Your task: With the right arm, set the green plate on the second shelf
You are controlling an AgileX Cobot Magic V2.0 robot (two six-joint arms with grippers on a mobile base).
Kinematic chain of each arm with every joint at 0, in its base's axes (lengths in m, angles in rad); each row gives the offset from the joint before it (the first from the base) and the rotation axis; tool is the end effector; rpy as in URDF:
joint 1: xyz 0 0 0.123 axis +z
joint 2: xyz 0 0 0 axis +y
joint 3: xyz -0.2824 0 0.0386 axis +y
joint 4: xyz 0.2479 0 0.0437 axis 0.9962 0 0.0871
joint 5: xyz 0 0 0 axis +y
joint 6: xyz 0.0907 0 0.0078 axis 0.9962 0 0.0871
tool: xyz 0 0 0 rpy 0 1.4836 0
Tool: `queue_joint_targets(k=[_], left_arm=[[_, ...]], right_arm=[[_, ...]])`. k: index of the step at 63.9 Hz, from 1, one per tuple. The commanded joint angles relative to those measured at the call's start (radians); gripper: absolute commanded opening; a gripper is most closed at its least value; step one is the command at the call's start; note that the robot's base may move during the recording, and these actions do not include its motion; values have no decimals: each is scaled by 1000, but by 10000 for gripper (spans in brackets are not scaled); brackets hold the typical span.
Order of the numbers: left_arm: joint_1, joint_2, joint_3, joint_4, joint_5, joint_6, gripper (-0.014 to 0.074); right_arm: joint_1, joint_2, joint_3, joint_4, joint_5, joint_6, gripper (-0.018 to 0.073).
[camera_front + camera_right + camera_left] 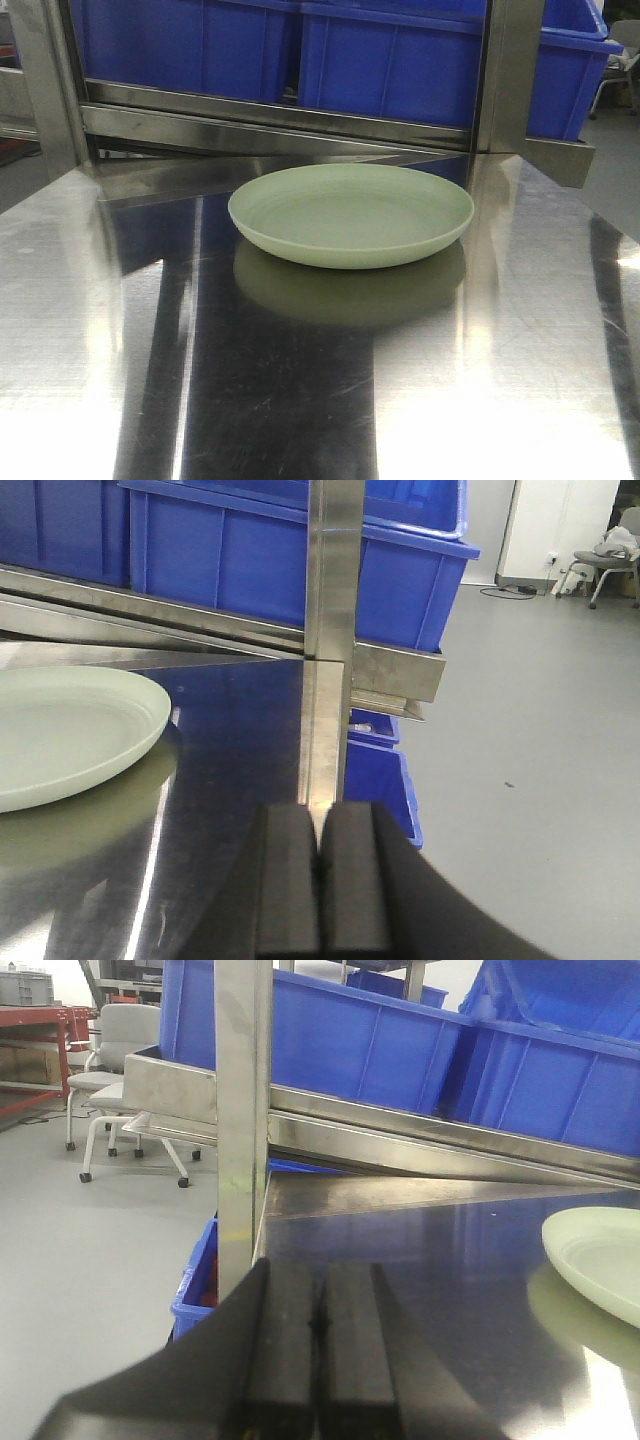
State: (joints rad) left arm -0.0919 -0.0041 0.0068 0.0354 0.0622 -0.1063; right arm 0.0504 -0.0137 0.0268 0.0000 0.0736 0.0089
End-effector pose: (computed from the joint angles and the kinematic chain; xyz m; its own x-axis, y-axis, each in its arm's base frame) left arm 0.0563 -0.0050 0.2054 0.0158 -0.0727 -0.9972 0.0909 0.9933 -0.0709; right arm 0.0565 0.0029 0.1981 0.0000 0.0089 -1.0000 -0.0504 0.9987 0.0089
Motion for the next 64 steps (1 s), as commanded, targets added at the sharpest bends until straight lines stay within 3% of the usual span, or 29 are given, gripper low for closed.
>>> queue_joint_targets(k=[1, 12, 21, 25, 33, 43, 53, 64], left_arm=[[2, -17, 41, 0, -82, -2, 131], [2, -17, 41, 0, -82, -2, 131], [2, -17, 41, 0, -82, -2, 131], [2, -17, 41, 0, -82, -2, 131], [2, -17, 41, 0, -82, -2, 131], [2, -17, 41, 0, -82, -2, 131], [2, -17, 41, 0, -82, -2, 131], [2, -17, 41, 0, -82, -2, 131]], right_arm=[[-2, -8, -17, 0, -93, -9, 32], [-2, -8, -17, 0, -162, -9, 32], [-1, -8, -30, -14, -460, -9, 32], [-1, -5, -66, -19, -503, 23, 32], [-1, 58, -185, -20, -367, 99, 32], [-1, 292, -376, -21, -203, 103, 32], [32, 580, -618, -17, 163, 103, 32], [49, 846, -782, 52, 216, 103, 32]])
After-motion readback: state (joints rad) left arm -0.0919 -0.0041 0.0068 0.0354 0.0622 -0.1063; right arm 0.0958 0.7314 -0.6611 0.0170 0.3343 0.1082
